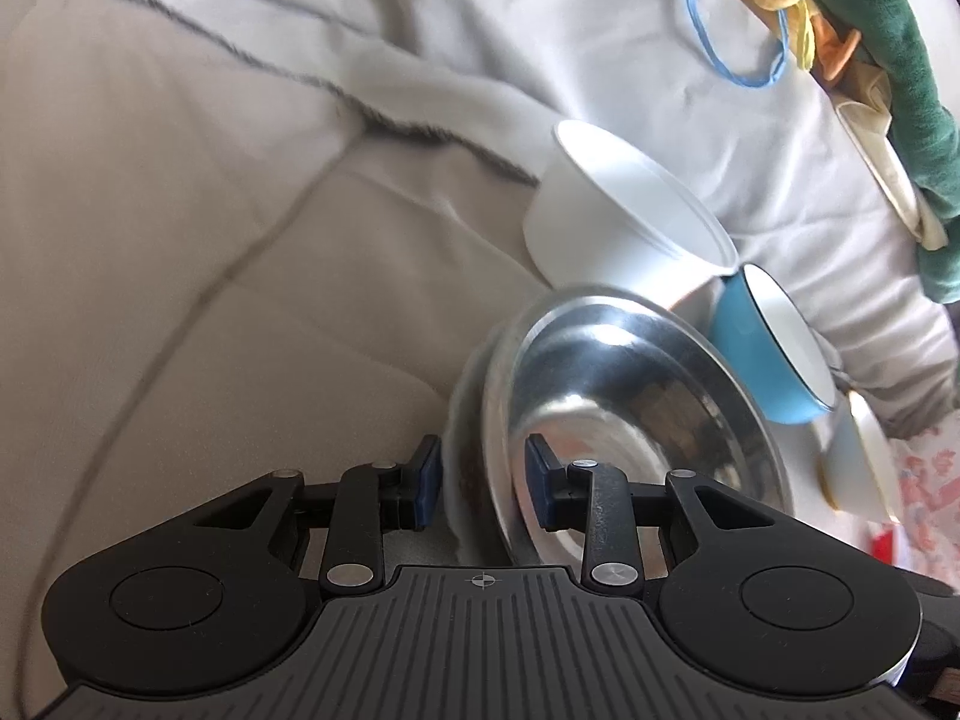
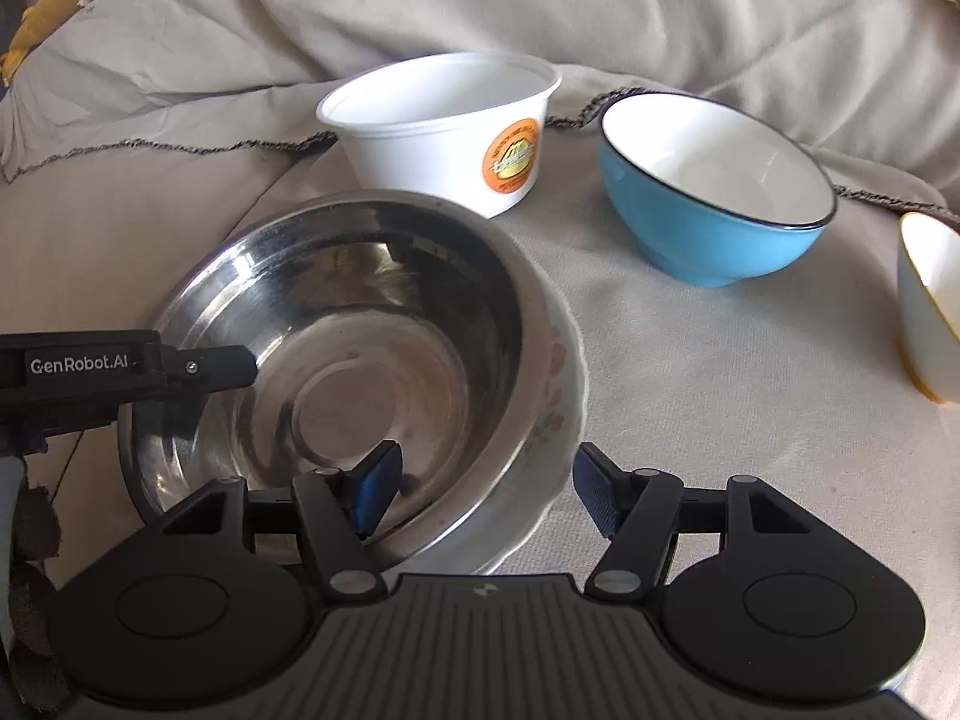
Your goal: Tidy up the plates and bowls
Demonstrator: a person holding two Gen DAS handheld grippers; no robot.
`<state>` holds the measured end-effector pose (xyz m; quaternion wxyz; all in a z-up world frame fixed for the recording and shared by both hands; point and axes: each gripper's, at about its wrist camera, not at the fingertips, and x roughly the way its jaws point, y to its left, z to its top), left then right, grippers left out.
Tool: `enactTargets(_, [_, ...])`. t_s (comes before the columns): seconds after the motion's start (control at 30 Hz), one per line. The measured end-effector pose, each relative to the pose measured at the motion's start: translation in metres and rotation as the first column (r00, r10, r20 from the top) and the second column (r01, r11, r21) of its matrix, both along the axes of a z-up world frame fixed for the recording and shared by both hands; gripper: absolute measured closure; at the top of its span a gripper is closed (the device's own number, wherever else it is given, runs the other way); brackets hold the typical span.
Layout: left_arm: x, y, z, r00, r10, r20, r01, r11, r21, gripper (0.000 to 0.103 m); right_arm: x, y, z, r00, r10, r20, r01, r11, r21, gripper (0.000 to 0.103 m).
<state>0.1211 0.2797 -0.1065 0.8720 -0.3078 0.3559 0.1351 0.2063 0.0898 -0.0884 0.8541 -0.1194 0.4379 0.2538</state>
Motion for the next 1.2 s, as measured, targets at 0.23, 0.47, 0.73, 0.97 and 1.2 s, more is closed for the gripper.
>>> enactTargets(0.23, [-0.013,-0.014,0.027,0.996,0.084,0.007,-0.084,0.988,0.128,0.068,-0.001,-0.029,0.016,0.996,-0.054,0.069,0.050,0.997,0.053,0.024])
enactTargets(0.47, [-0.005,-0.067,0.065,0.996,0.077,0.048,-0.088,0.949,0.301,0.068,-0.007,-0.098,0.029,0.989,-0.124,0.076,0.107,0.975,0.194,0.021])
enactTargets(0.73, [0.035,-0.148,0.078,0.990,-0.141,0.000,0.134,0.940,0.313,0.068,-0.004,-0.187,0.013,0.967,-0.244,0.070,0.228,0.957,0.180,0.020])
enactTargets(0.97, [0.095,-0.208,0.045,0.915,-0.400,-0.059,0.403,0.914,0.043,0.068,0.006,-0.235,-0.008,0.919,-0.384,0.088,0.381,0.923,0.053,0.020])
enactTargets(1.2, [0.173,-0.243,0.044,0.896,-0.442,0.040,0.444,0.892,-0.087,0.068,0.042,-0.287,0.027,0.896,-0.422,0.136,0.388,0.896,0.218,0.019])
